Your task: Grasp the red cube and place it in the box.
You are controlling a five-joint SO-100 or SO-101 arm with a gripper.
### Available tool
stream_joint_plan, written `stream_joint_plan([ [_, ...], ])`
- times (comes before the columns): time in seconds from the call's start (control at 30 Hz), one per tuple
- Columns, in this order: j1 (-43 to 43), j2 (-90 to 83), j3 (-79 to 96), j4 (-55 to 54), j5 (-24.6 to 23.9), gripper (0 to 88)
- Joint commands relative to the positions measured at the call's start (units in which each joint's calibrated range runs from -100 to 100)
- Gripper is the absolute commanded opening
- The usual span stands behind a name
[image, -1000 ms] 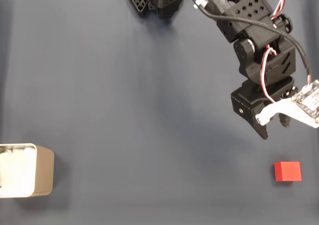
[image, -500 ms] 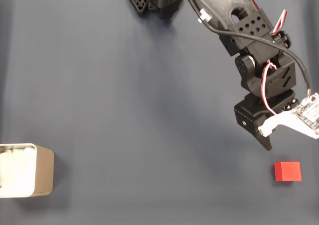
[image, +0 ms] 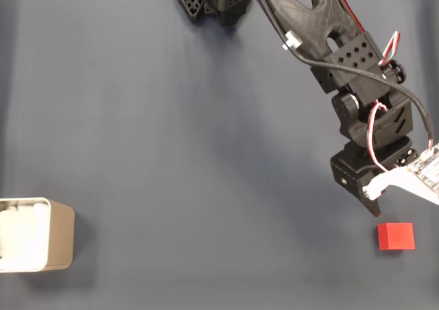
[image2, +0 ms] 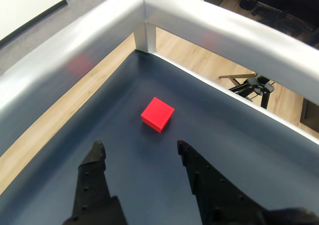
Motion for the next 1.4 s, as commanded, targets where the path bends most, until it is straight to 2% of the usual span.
stream_joint_plan([
  [0.0,-0.7,0.1,-3.7,-1.4,-0.6,35.0],
  [0.43,-0.4,7.6,-11.2,-2.6,-1.0,38.3],
  [1.37,-0.2,20.4,-23.8,-3.3,-1.4,38.7],
])
